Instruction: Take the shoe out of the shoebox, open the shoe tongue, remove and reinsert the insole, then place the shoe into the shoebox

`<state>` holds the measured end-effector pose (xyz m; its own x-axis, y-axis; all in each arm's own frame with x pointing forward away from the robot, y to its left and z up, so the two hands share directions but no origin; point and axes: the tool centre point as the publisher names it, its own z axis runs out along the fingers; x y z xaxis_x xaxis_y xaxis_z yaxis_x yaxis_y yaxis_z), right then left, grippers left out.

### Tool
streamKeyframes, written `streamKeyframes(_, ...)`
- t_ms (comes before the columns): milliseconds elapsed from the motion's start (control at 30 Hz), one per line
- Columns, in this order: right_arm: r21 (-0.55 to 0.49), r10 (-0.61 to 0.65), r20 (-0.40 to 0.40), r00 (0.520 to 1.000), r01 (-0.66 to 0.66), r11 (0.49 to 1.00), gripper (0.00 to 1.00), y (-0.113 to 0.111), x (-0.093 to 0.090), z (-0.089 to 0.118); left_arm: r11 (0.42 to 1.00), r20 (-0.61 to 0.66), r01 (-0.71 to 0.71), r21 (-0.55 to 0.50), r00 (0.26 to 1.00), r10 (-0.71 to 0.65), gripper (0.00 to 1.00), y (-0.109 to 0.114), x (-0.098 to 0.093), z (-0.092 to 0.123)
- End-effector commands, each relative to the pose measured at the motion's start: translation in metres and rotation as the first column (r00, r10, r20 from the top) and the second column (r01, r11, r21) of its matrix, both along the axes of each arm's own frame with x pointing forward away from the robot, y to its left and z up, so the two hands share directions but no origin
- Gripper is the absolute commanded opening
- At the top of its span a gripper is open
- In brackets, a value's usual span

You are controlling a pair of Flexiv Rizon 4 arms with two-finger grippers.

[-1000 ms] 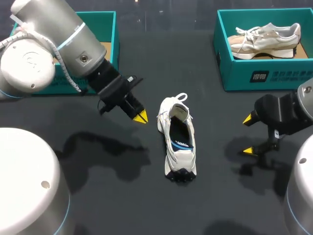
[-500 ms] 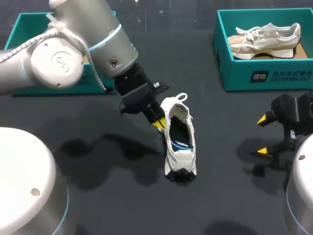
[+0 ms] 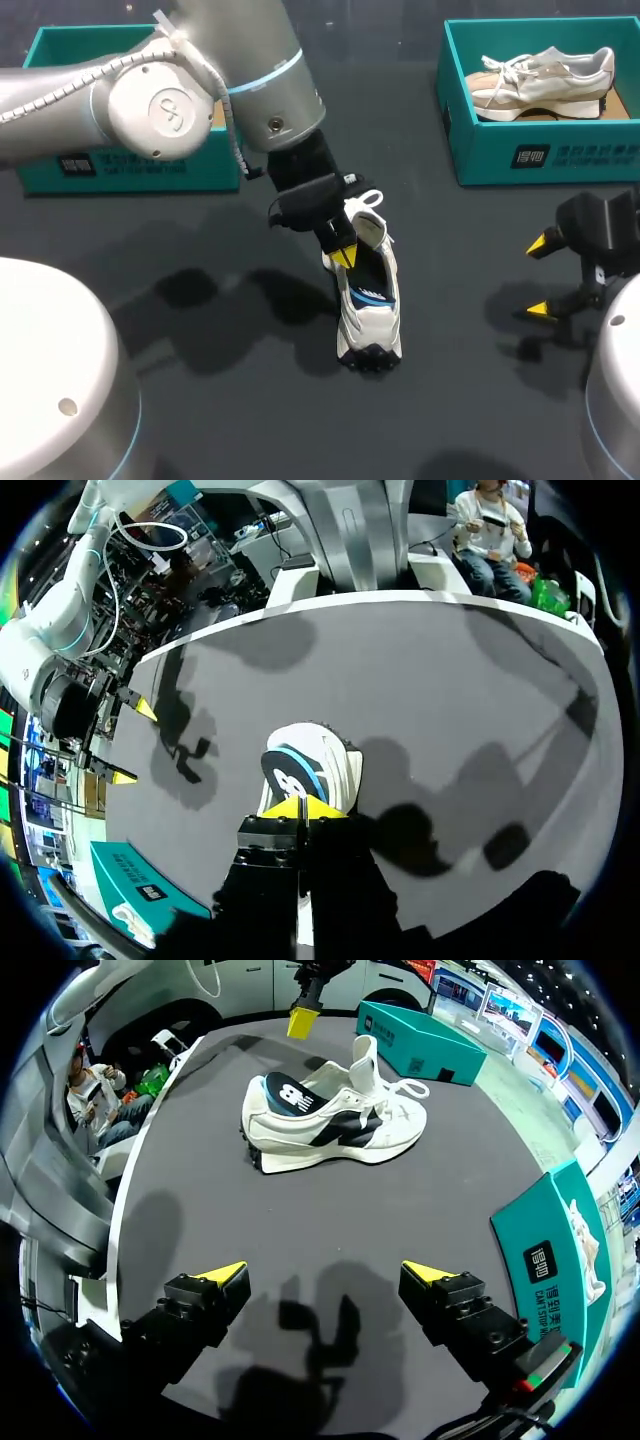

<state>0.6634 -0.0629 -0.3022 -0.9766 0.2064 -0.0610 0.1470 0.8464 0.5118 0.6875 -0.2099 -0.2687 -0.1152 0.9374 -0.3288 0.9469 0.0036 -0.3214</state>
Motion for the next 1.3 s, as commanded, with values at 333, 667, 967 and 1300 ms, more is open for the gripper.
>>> streamKeyframes(333,-0.002,-0.001,0.003,1.000,0.001,1.000,1.00,0.000,-0.002,0.000,0.992,0.038,0.126,0.026,0.991,-0.127,0.00,-0.009,-0.029,-0.027)
streamKeyframes(667,-0.002,-0.001,0.003,1.000,0.001,1.000,1.00,0.000,-0.002,0.000,0.988,0.036,0.153,0.023,0.988,-0.153,0.00,-0.019,-0.032,-0.049)
streamKeyframes(967,-0.002,-0.001,0.003,1.000,0.001,1.000,1.00,0.000,-0.002,0.000,0.987,0.010,0.155,0.049,0.988,-0.155,0.00,-0.026,-0.025,-0.067)
streamKeyframes(1300,-0.002,-0.001,0.003,1.000,0.001,1.000,1.00,0.000,-0.002,0.000,0.988,0.033,0.151,0.031,0.988,-0.152,0.00,-0.012,-0.019,-0.056)
